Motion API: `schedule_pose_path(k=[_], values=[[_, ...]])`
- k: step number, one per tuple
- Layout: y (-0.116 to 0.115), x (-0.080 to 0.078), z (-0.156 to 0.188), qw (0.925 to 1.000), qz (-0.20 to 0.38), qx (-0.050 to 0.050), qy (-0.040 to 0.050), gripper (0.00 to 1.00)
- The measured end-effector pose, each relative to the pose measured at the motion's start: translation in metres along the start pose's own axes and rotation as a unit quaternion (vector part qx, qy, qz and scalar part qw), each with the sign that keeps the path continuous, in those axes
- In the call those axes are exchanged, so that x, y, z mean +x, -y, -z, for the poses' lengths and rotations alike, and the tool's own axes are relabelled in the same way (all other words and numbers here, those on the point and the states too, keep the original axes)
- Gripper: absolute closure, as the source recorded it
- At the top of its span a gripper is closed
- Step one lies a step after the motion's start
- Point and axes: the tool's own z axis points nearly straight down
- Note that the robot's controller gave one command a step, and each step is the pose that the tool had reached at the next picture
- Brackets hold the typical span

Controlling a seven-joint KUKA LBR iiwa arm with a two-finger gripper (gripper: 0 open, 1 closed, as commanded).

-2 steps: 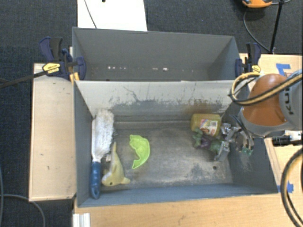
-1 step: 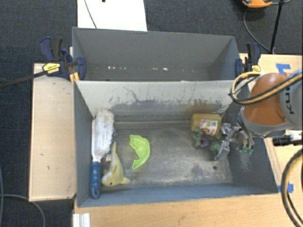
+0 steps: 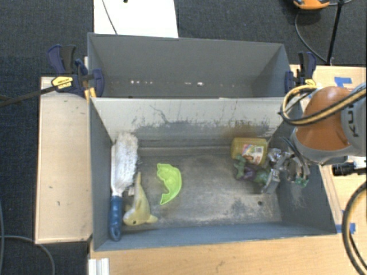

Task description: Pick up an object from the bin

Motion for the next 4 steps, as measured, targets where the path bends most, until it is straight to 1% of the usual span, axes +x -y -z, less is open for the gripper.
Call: schedule_pose_path(k=[2, 3, 4], values=[[0.0, 0.0, 0.022, 1.0, 0.0, 0.001, -0.0006, 1.0], [0.001, 0.001, 0.03, 1.0, 0.0, 0.001, -0.0033, 1.0], [0.001, 0.002, 0.051, 1.0, 0.0, 0.001, -0.0041, 1.0]])
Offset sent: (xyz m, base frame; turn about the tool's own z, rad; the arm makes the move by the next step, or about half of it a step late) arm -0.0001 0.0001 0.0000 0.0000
